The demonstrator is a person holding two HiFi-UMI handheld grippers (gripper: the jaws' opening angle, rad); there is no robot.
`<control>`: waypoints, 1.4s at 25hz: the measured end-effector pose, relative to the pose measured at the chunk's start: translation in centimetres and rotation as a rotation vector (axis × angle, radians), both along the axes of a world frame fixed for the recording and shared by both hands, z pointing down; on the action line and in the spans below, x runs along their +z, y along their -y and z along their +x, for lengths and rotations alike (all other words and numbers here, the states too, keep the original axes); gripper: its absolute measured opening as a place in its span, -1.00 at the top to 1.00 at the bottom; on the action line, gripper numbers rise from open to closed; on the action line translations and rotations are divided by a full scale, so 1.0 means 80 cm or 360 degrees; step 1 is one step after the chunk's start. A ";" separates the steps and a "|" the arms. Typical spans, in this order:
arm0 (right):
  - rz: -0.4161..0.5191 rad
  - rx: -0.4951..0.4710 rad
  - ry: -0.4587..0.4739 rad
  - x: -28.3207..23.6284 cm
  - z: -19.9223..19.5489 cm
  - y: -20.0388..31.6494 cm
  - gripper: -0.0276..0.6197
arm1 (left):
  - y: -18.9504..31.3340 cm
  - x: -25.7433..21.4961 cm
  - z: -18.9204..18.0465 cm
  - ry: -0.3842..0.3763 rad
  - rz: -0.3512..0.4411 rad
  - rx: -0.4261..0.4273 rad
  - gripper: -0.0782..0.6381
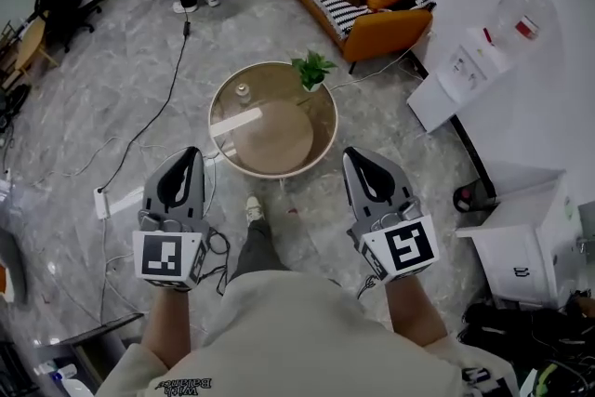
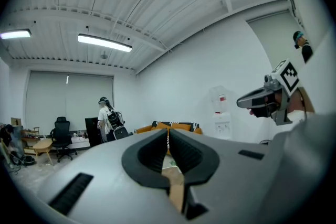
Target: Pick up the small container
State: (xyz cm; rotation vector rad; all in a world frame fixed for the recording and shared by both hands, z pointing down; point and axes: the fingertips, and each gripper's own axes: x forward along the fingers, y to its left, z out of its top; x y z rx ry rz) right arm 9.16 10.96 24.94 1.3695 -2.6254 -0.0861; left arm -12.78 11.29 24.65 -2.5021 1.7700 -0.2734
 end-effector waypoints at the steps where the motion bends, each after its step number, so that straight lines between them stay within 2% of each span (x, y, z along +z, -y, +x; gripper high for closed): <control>1: -0.0010 0.0001 -0.0008 0.001 -0.008 0.018 0.93 | 0.018 0.000 -0.007 0.0002 -0.0004 0.0011 0.75; 8: -0.0057 0.0012 -0.0049 -0.005 -0.072 0.153 0.93 | 0.151 0.005 -0.065 0.0010 -0.0066 0.0047 0.75; 13: -0.0098 0.0007 0.0064 -0.017 -0.119 0.253 0.93 | 0.244 0.007 -0.103 -0.0023 -0.0097 0.0091 0.75; 18: -0.0073 0.0033 0.0014 -0.021 -0.150 0.339 0.93 | 0.328 0.003 -0.129 0.0015 -0.0081 0.0126 0.75; 23: -0.0056 0.0073 0.0029 -0.025 -0.151 0.393 0.93 | 0.373 0.008 -0.130 0.0023 -0.0079 0.0176 0.75; 28: -0.0103 0.0039 0.0088 -0.014 -0.136 0.427 0.93 | 0.407 0.027 -0.126 0.0029 -0.0165 0.0096 0.75; 30: -0.0116 0.0023 0.0067 -0.009 -0.131 0.438 0.93 | 0.420 0.031 -0.124 0.0019 -0.0198 0.0074 0.75; 35: -0.0172 0.0003 0.0053 0.015 -0.115 0.462 0.93 | 0.443 0.031 -0.112 -0.0080 -0.0132 0.0008 0.74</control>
